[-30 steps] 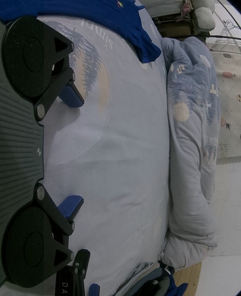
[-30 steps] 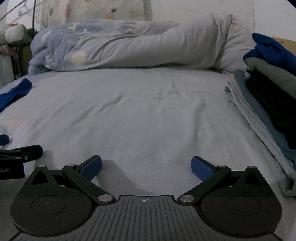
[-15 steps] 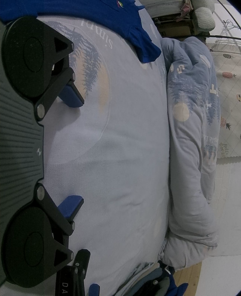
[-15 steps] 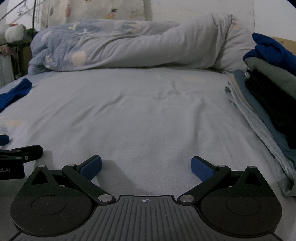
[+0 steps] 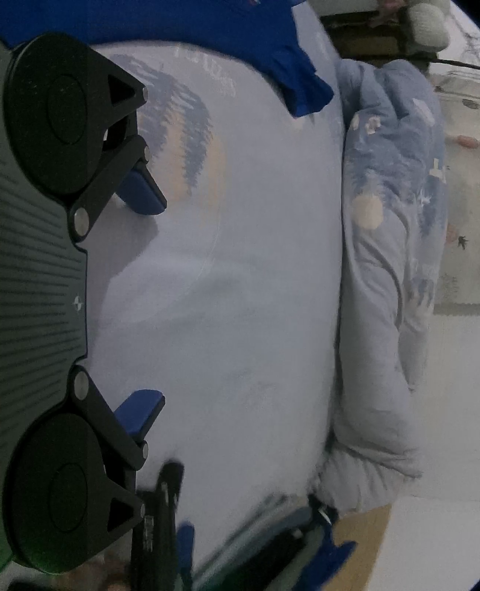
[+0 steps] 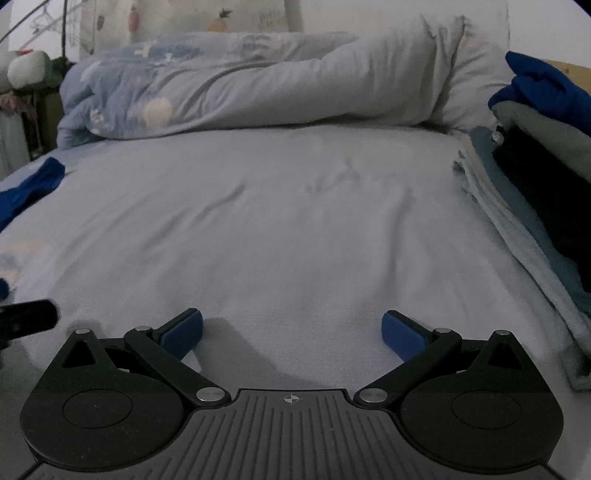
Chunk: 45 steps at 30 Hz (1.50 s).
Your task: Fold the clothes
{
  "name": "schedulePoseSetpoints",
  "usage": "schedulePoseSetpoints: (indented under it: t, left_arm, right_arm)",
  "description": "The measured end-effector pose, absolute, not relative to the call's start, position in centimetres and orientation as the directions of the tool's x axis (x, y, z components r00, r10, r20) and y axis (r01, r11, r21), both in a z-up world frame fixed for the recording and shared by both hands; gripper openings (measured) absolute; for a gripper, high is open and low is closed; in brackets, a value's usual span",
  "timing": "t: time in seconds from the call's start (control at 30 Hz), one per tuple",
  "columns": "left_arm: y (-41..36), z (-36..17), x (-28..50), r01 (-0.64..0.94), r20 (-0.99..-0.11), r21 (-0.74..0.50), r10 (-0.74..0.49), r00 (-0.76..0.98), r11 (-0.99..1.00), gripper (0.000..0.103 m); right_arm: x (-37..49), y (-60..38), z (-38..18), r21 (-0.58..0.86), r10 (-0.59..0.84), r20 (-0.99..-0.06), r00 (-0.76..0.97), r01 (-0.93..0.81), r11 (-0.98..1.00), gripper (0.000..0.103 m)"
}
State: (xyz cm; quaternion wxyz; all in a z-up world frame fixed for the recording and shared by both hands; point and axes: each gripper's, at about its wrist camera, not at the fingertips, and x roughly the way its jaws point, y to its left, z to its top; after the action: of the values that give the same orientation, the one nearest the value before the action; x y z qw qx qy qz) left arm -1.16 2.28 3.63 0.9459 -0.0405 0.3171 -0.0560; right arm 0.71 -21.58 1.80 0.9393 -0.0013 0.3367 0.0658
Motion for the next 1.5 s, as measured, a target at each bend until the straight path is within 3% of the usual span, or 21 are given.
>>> schedulePoseSetpoints:
  t: [0.13, 0.23, 0.5, 0.7, 0.9, 1.2, 1.5]
  left_arm:
    - [4.9, 6.1, -4.3, 0.106, -0.533, -0.153, -0.173, 0.828, 0.982, 0.103]
    - [8.4, 7.9, -7.4, 0.062, -0.480, -0.152, -0.129, 0.868, 0.986, 0.103]
    - [21.2, 10.7, -13.7, -0.208, -0.451, -0.183, 0.106, 0.886, 0.961, 0.103]
    - [31.0, 12.4, -16.2, -0.386, -0.441, -0.167, 0.281, 0.852, 0.907, 0.103]
    - [40.0, 15.4, -14.0, -0.500, -0.408, -0.183, 0.397, 0.822, 0.846, 0.103]
    - [52.9, 15.6, -6.0, -0.588, -0.452, -0.162, 0.471, 0.758, 0.792, 0.103]
    - [58.8, 9.5, 4.4, -0.558, -0.605, -0.207, 0.343, 0.719, 0.804, 0.100]
  right_arm:
    - [0.8, -21.2, 2.1, 0.042, 0.129, -0.630, 0.766, -0.133, 0.990, 0.103]
    - [0.1, -19.6, 2.8, 0.079, 0.199, -0.623, 0.757, -0.192, 0.978, 0.103]
    - [-4.3, -10.5, 5.0, 0.139, 0.487, -0.599, 0.636, -0.516, 0.845, 0.103]
    - [-5.9, -3.8, 7.1, 0.167, 0.589, -0.585, 0.558, -0.628, 0.760, 0.102]
    - [-1.0, 0.8, 12.8, 0.290, 0.676, -0.537, 0.505, -0.642, 0.710, 0.093]
    - [13.6, 11.5, 16.6, 0.269, 0.674, -0.551, 0.493, -0.659, 0.702, 0.094]
    - [24.1, 18.7, 6.3, 0.250, 0.581, -0.679, 0.450, -0.602, 0.758, 0.094]
